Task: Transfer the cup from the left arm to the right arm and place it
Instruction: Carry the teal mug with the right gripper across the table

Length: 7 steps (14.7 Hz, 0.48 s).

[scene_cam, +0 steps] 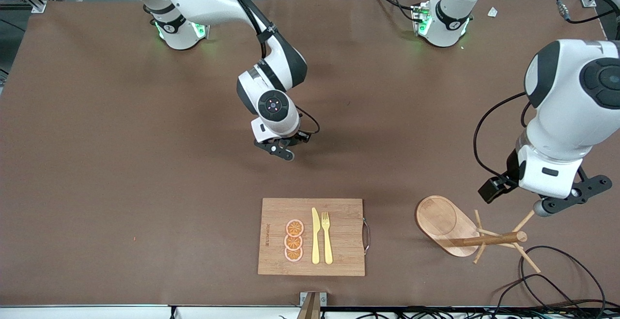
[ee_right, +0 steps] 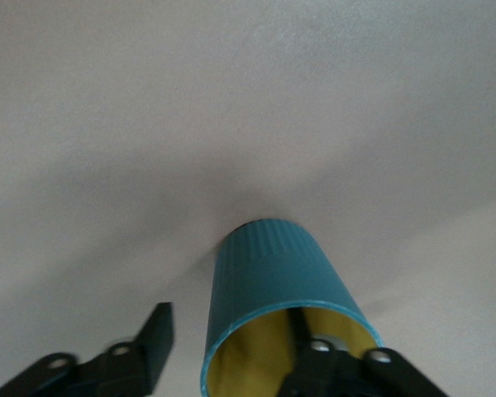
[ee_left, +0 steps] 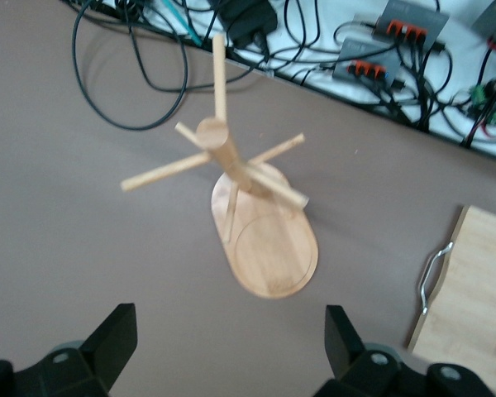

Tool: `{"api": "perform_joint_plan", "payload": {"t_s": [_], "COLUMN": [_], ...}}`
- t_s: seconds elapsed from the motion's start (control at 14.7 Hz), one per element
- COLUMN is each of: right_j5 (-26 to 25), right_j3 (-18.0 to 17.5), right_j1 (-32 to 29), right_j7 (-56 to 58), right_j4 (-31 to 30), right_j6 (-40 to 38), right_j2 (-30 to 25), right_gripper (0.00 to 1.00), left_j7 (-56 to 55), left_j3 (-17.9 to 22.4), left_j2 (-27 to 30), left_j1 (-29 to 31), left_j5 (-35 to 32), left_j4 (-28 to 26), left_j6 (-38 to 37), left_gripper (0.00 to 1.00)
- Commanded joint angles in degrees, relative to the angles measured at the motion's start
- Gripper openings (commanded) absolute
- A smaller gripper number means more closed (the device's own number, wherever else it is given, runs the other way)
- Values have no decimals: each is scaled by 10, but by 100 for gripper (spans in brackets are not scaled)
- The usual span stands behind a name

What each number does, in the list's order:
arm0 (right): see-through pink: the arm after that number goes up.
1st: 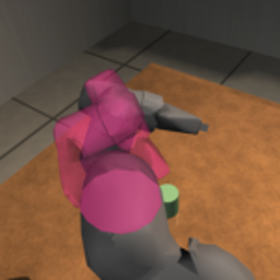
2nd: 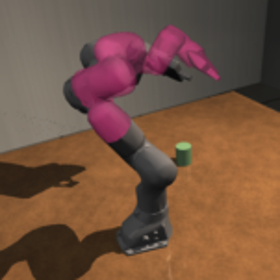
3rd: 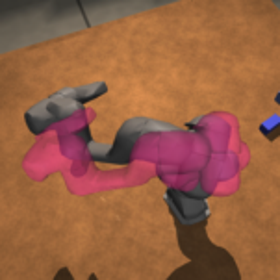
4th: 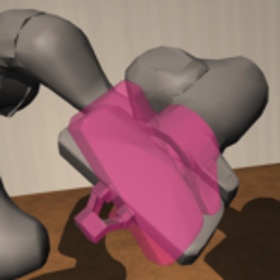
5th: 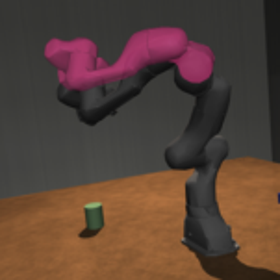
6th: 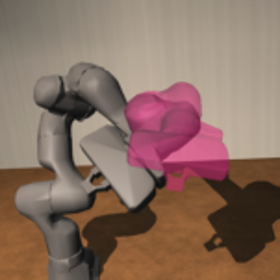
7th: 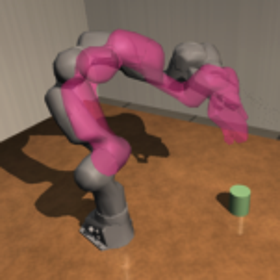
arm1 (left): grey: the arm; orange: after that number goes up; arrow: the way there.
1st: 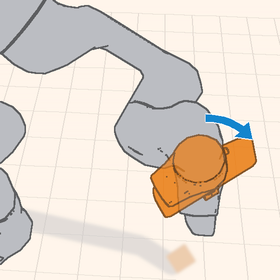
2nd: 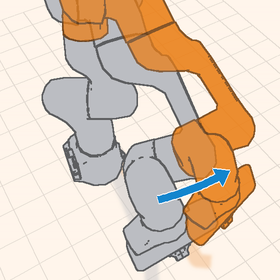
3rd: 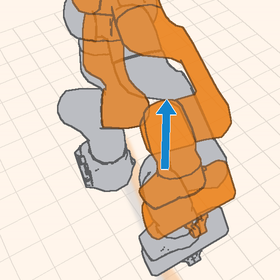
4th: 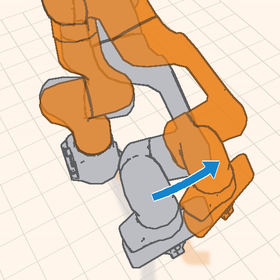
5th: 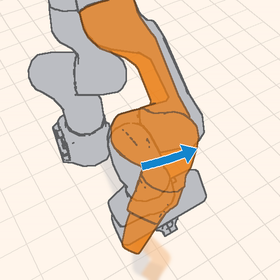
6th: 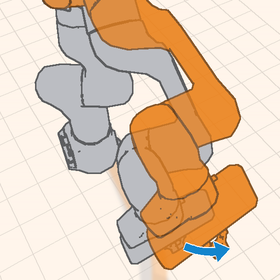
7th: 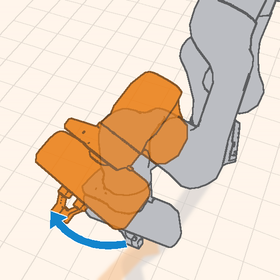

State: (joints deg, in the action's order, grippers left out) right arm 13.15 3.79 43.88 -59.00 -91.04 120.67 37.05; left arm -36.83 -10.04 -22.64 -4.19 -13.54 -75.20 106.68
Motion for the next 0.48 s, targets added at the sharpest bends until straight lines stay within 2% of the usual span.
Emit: {"api": "perform_joint_plan", "payload": {"t_s": [0.0,0.2,0.41], "right_j5": [13,13,7], "right_j3": [2,2,5], "right_j1": [-2,-2,-19], "right_j7": [-2,-3,8], "right_j4": [-13,-13,-6], "right_j6": [-1,0,0], "right_j2": [-12,-13,-19], "right_gripper": [16,3,0], "left_j7": [34,65,136], "left_j3": [-2,1,0], "left_j2": [33,64,80], "left_j1": [4,15,30], "left_j5": [21,41,69], "left_j4": [-7,-7,-7], "left_j6": [-38,-79,-121], "left_gripper": [100,100,100]}}
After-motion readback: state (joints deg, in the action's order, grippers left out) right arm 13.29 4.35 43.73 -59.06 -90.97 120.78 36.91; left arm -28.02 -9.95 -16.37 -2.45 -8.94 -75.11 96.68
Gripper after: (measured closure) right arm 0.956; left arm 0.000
